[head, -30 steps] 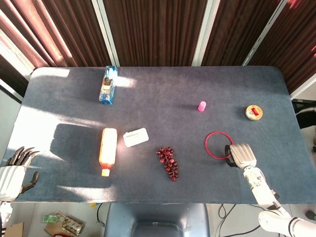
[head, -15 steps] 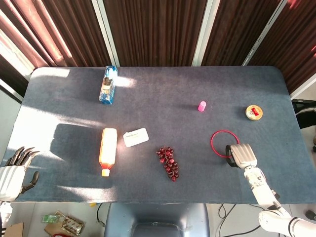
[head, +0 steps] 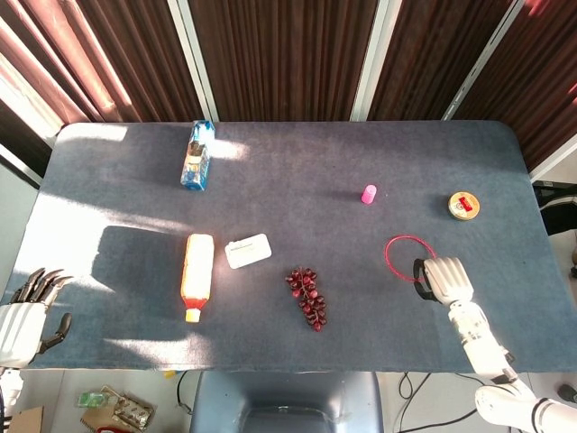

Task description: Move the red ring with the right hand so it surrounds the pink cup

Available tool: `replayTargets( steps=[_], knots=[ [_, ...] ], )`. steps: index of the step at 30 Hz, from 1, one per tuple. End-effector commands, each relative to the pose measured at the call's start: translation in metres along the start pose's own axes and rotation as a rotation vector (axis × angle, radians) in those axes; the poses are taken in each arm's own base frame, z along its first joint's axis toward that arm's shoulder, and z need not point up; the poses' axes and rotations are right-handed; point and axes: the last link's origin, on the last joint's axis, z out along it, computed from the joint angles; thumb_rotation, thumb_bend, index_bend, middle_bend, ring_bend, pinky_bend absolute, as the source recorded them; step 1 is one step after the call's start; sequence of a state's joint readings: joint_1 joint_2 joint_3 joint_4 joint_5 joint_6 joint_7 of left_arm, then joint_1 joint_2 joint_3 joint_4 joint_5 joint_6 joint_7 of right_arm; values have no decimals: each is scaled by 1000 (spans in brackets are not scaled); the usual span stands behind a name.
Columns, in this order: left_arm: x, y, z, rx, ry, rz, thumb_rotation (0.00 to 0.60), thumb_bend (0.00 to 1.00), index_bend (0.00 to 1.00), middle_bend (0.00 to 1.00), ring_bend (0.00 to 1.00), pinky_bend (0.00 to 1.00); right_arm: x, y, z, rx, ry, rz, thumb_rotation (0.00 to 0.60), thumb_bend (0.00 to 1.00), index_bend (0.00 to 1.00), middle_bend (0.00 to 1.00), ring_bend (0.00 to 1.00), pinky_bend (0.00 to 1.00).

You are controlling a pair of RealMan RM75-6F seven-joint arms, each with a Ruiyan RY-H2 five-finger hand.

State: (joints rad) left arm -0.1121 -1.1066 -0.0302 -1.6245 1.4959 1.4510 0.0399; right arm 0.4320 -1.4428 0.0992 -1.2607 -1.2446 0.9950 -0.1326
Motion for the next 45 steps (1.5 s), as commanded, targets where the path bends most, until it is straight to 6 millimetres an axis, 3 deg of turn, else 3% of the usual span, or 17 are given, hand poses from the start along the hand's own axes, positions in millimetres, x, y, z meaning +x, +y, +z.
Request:
replayTargets(
  steps=[1,7,11,20,31,35,40,45],
  knots=[
    [0,0,0,0,0,1,600,448,211,131,63,241,13,0,-2,-3,75,-13,600,774,868,881,891,1000],
    [0,0,0,0,-1,1,600,448,211,130,63,241,39,-6,-4,-4,212,-9,600,781,874,881,891,1000],
    [-1,1,0,-3,-4,3,600,447,211,131,63,241,57,-13,5,-4,285,-22,600,781,874,881,891,1000],
    [0,1,0,-4,2,1,600,447,211,131,63,241,81,-43,59,17,286,-21,600,782,874,881,891,1000],
    [0,2,-3,-19,-4,-2,600,448,211,131,63,241,75,-71,126,13,297,-49,600,781,875,881,891,1000],
    [0,3,-3,-21,-4,-3,600,448,211,131,63,241,72,-72,131,9,288,-37,600,781,875,881,891,1000],
    [2,1,-4,-24,-2,-16,600,448,210,131,63,241,48,-78,149,-10,202,-28,600,781,875,881,891,1000],
    [2,1,-4,-29,-3,-15,600,448,211,131,63,241,38,-80,156,-15,184,-29,600,781,875,881,891,1000]
  ],
)
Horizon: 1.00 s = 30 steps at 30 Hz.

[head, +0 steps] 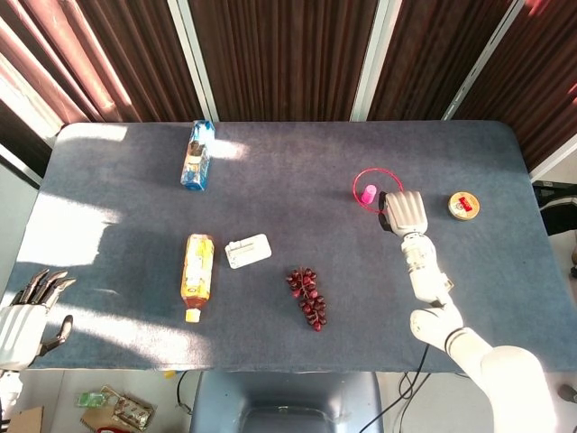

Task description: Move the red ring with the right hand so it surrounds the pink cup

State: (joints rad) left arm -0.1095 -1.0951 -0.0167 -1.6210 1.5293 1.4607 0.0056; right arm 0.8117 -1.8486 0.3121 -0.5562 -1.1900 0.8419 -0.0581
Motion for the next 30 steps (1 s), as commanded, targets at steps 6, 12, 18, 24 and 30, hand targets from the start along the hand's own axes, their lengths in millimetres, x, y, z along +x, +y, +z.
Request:
replayTargets(
  steps=[6,12,18,24,30],
  knots=[
    [0,1,0,-5,-2,-1,600,448,211,131,63,241,-20,-12,6,13,-52,13,600,781,873,881,891,1000],
    [-1,1,1,-4,-2,-1,600,448,211,132,66,241,-22,-11,5,22,-61,11,600,630,744,881,891,1000],
    [-2,2,2,-6,-5,3,600,448,211,137,73,241,-21,-9,3,29,-52,-22,600,398,635,881,891,1000],
    [-2,3,2,-6,-5,3,600,448,211,138,73,241,-18,-6,2,35,-50,-28,600,266,556,881,891,1000],
    [-3,3,3,-8,-9,10,600,447,211,138,73,241,6,-7,-6,79,64,8,600,212,493,881,883,1000]
  ],
)
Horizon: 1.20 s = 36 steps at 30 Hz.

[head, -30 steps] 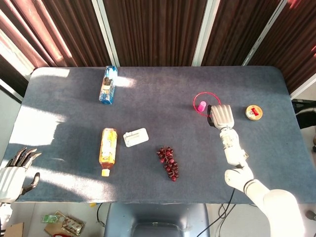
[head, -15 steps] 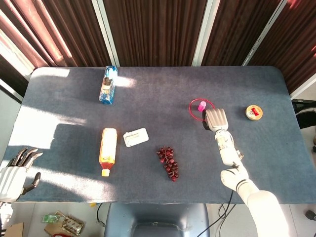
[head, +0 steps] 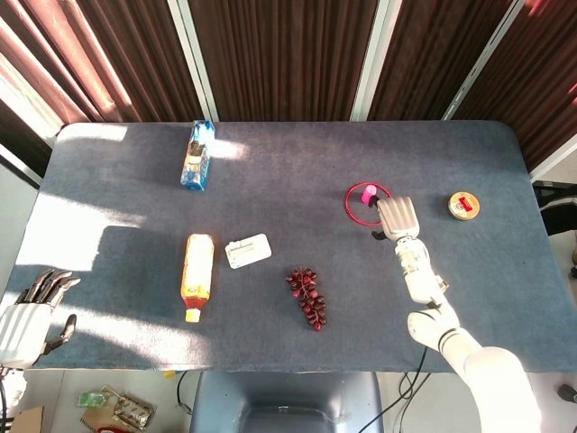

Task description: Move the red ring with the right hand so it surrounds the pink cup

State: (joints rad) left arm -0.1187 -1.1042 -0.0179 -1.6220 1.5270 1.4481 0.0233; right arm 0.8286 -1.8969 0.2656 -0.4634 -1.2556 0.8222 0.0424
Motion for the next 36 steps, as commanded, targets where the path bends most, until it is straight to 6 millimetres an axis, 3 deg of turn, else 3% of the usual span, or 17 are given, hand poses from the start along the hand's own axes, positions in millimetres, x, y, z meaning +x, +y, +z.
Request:
replayTargets(
  steps=[1,4,8,11,13,17,22,25,29,36],
  knots=[
    [0,0,0,0,-1,3,600,448,212,138,73,241,25,1,-11,43,132,15,600,212,491,881,879,1000],
    [-1,0,0,2,-3,6,600,448,212,138,73,241,50,3,-34,93,258,-2,600,212,491,881,849,1000],
    [-1,0,-1,13,1,10,600,448,217,142,73,241,83,14,-91,95,337,-61,600,212,492,849,776,1000],
    [-1,0,-1,18,6,18,600,448,220,145,74,241,96,26,-139,62,325,-75,600,212,487,630,651,1000],
    [-1,1,0,20,6,23,600,448,220,145,74,241,99,35,-165,39,308,-70,600,212,450,470,514,959],
    [-3,1,1,26,0,37,600,448,220,146,74,242,96,58,-221,17,265,-38,600,209,354,313,316,736],
    [-3,0,1,40,0,40,600,448,220,146,73,242,84,82,-270,-9,179,-46,600,188,120,129,93,348],
    [-3,-1,1,47,0,40,600,448,220,146,74,243,80,92,-286,-31,148,-76,600,179,18,57,12,223],
    [-3,0,1,47,-1,40,600,448,220,145,74,243,77,99,-297,-53,136,-90,600,178,0,18,0,189],
    [-4,-2,1,56,-6,44,600,448,220,145,74,243,72,103,-296,-59,111,-86,600,179,0,3,0,179]
  ],
)
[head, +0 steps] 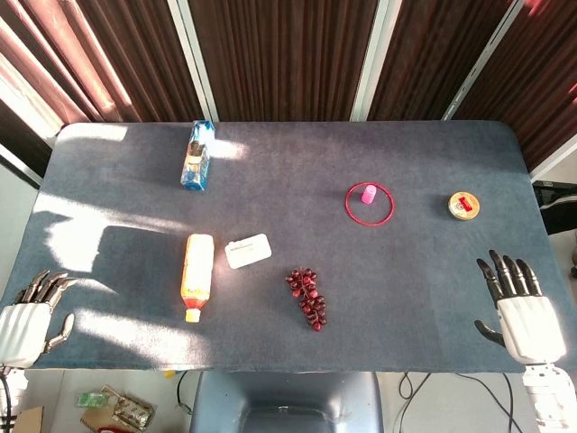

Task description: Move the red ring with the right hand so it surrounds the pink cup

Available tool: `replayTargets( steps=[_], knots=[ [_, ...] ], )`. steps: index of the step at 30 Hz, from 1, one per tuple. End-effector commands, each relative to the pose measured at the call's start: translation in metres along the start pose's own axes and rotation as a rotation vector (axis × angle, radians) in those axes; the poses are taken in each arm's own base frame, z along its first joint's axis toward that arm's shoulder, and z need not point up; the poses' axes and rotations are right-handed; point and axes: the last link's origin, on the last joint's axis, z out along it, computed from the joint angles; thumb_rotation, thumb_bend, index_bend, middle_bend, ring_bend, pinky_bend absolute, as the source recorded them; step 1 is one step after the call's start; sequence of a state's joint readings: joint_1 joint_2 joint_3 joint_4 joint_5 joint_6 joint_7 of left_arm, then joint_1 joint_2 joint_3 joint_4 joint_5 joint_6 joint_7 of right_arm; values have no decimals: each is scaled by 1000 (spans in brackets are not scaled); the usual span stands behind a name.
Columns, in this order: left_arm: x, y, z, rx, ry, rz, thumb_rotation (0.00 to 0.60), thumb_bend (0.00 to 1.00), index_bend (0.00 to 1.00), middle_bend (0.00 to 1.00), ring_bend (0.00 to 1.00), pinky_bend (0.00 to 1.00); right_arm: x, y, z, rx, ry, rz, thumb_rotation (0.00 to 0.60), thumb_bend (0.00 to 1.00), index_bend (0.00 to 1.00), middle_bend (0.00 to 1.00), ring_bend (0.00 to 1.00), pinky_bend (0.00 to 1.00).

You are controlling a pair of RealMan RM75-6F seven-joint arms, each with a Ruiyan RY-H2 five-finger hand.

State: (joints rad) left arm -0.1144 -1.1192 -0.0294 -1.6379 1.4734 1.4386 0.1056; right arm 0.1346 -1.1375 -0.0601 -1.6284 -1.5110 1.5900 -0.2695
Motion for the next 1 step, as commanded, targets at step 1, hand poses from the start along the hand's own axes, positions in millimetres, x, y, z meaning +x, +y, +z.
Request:
replayTargets(
  steps=[1],
  knots=[
    [0,-1,0,6,0,1,600,449,220,146,74,243,-3,0,2,2,-12,0,600,179,0,3,0,179]
  ],
)
